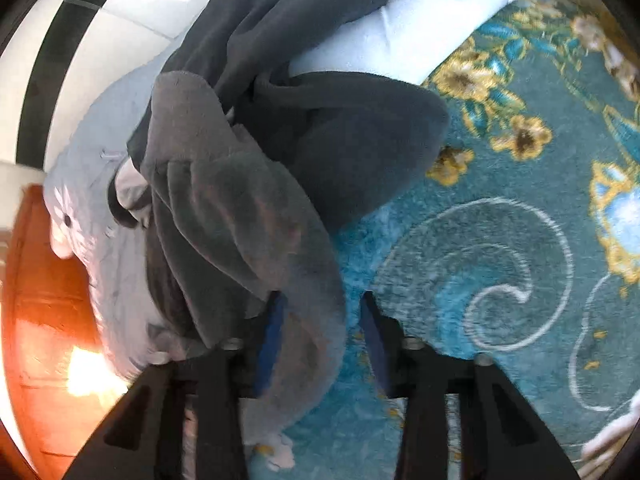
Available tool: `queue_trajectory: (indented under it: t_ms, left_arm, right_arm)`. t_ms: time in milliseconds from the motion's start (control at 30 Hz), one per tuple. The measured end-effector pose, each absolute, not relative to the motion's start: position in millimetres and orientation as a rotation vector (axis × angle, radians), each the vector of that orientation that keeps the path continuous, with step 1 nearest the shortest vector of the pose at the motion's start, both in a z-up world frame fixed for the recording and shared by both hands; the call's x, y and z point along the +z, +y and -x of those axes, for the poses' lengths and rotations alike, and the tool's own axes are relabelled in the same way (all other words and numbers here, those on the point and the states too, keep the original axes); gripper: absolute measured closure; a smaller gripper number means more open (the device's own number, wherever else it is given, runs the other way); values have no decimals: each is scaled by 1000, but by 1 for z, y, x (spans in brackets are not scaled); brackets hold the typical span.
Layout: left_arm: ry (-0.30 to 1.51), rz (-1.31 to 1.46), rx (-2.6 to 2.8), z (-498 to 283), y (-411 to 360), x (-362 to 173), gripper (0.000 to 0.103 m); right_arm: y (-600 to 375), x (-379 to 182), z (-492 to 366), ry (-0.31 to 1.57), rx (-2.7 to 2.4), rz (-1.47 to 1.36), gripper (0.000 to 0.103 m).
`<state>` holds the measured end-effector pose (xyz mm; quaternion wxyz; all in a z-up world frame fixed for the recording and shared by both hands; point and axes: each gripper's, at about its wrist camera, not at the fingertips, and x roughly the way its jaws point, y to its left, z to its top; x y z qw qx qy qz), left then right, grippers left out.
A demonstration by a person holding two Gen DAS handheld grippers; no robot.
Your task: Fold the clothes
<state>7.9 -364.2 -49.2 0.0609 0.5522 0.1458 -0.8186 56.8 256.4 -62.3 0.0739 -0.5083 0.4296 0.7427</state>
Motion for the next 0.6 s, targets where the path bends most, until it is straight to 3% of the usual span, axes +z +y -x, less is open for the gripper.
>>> queue_trajectory:
  t_ms: [100, 200, 267, 367, 467, 600]
  left_arm:
    - [447, -1641, -2486, -11, -361, -46, 53]
    - [445, -1593, -2506, -18, -357, -38, 63]
    - [444, -1561, -2519, -22, -355, -33, 79]
    - [442, -1512, -2538, -28, -351, -25, 90]
    - [446, -1460, -2558, -35, -347, -16, 91]
    - [582, -1287, -2627, -86, -360, 21, 91]
  right_arm:
    - [254, -61, -55, 1349, 2233, 1527, 81]
    - [252, -54, -56, 1376, 2265, 1517, 94]
    - [250, -44, -57, 1375, 2309, 1503, 96]
    - [248, -19, -60, 1377, 2401, 1469, 97]
    - [253, 18, -77, 1418, 2507, 1365, 97]
    - [259, 82, -124, 1372, 2659, 1241, 97]
